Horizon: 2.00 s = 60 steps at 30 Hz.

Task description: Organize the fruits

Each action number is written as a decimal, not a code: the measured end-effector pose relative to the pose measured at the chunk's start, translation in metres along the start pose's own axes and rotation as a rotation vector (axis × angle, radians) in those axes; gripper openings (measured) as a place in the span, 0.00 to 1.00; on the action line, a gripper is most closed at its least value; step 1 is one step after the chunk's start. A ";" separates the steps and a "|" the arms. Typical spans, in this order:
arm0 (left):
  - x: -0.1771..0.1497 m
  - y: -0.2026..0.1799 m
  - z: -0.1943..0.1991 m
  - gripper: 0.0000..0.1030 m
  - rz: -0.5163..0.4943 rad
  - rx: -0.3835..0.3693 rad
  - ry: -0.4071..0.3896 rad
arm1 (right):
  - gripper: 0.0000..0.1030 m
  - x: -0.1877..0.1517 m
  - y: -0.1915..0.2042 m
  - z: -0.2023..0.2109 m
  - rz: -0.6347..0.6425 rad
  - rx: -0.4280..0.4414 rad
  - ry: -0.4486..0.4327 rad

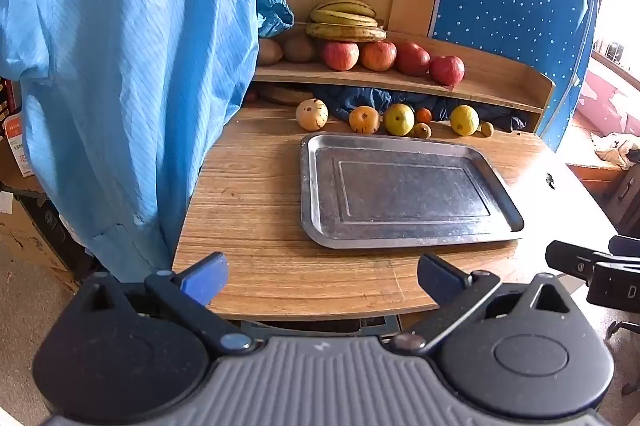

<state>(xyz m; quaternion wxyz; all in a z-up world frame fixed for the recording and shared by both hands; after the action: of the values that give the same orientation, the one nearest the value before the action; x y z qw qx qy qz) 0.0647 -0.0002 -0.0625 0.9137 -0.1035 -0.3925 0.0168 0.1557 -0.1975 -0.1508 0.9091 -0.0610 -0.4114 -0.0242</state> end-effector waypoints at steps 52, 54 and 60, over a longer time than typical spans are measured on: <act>-0.010 -0.008 -0.020 0.99 0.007 0.007 0.042 | 0.99 -0.005 -0.013 -0.027 -0.021 -0.006 0.065; -0.010 -0.009 -0.022 1.00 0.009 0.009 0.046 | 0.99 -0.006 -0.013 -0.028 -0.020 -0.005 0.069; -0.006 -0.009 -0.028 1.00 0.016 0.012 0.059 | 0.99 -0.006 -0.015 -0.033 -0.020 -0.003 0.081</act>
<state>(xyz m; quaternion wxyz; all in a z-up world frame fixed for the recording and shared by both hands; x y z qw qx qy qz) 0.0802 -0.0148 -0.0842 0.9254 -0.1018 -0.3643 0.0233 0.1749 -0.2170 -0.1752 0.9247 -0.0570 -0.3748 -0.0363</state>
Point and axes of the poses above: each gripper's, at about its wrist camera, not at the fingertips, and z roughly against the way its jaws point, y to its left, x to its top, the point moved 9 cm from there along -z, roughly the way its jaws point, and after that the axes turned 10 degrees about -x, right-handed, at the moved point
